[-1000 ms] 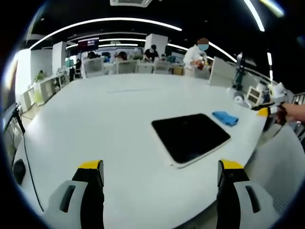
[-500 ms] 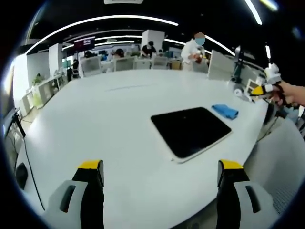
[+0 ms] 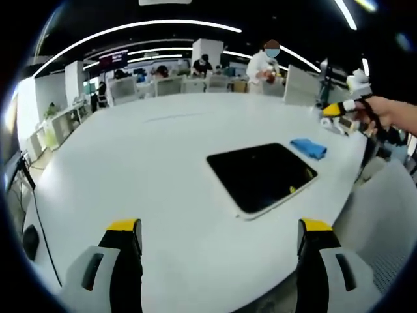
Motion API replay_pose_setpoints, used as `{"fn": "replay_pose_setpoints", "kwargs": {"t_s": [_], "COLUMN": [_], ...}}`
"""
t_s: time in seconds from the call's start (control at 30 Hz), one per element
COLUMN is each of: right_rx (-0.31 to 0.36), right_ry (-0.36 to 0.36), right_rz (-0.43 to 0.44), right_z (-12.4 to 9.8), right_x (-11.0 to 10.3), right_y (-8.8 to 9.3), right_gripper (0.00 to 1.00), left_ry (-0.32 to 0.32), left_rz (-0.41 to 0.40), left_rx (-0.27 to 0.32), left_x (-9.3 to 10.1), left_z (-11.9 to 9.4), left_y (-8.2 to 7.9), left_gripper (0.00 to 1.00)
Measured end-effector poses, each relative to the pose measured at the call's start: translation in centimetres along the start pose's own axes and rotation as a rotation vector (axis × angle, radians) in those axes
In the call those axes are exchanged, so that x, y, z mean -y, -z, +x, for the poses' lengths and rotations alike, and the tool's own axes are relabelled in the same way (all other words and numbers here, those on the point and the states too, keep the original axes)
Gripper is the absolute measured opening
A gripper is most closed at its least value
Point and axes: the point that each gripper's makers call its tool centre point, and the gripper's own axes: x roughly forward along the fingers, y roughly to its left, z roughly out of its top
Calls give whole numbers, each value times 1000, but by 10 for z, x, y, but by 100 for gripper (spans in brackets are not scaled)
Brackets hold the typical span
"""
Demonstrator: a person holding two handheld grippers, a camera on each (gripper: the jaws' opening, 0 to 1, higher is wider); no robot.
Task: Wipe the mirror surface with the cleaning cloth until all visible marks leave the cleaned area.
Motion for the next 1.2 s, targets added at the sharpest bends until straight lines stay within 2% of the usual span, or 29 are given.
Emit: {"fn": "replay_pose_setpoints", "kwargs": {"t_s": [0.13,0.23,0.3,0.37,0.4,0.6,0.8,0.97,1.07,1.13,1.2], "right_rx": [-42,-61,-92,-73,-64,-113,-124,-149,-171,-173,-180], "right_ry": [3,3,11,3,3,15,18,62,64,86,99], "right_rz": [-29,-49,-3,61,64,16,-27,-81,-74,-113,-89], "right_z": [15,26,33,39,41,56,65,71,74,74,76], "right_x": [1,3,8,8,8,11,8,13,10,9,10], "right_y": [16,28,39,40,40,57,61,68,76,75,75], "right_gripper": [78,68,62,60,58,44,34,21,20,21,20], "left_ry": [0,-2,-11,-8,-4,-4,-4,7,9,12,15], "left_rz": [-4,-8,4,1,-2,4,3,-1,1,3,4], "left_rx": [0,-1,-2,-4,-7,-16,-31,-37,-40,-43,-46], "left_x": [0,-1,-3,-2,-2,-2,-3,-1,0,0,1], "left_z": [0,1,0,1,1,1,2,3,2,3,3], "left_y": [0,1,0,1,1,3,6,7,8,8,9], "left_gripper": [100,100,100,100,100,100,100,100,100,100,100]}}
